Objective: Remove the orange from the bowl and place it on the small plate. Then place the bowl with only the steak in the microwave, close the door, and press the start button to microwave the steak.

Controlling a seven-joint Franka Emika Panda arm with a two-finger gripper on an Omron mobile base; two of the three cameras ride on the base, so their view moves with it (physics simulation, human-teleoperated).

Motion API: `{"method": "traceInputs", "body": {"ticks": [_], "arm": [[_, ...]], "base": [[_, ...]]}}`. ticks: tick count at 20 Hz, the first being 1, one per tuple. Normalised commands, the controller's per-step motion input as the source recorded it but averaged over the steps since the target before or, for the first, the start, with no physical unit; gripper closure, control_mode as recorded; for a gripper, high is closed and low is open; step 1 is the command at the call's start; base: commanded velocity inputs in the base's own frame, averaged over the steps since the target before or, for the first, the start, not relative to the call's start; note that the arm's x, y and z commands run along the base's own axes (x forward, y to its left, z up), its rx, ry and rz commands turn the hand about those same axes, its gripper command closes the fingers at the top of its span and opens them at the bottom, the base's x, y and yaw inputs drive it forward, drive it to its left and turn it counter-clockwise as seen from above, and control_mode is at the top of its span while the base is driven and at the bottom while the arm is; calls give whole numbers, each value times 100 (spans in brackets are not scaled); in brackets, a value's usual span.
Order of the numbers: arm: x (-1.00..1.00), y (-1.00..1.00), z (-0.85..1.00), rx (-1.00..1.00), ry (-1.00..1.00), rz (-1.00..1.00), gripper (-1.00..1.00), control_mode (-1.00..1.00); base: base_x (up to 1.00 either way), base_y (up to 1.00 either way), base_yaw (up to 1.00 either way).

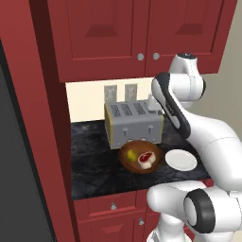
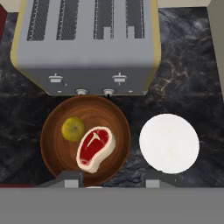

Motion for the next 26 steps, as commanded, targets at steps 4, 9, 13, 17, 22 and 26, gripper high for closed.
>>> {"method": "traceInputs", "body": {"ticks": [4,9,13,17,22,26], "arm": [[-10,19,-13,0,3,0,-100,-100],[-1,91,-84,-5,14,-2,-100,-100],[4,74,-100,-2,11,0,-100,-100],[2,36,-78,-10,0,5,-100,-100],[19,2,-50,-1,1,1,-100,-100],[14,-4,-51,0,0,0,-100,-100]], "base": [[0,0,0],[0,0,0],[0,0,0],[0,0,0],[0,0,0],[0,0,0]]}}
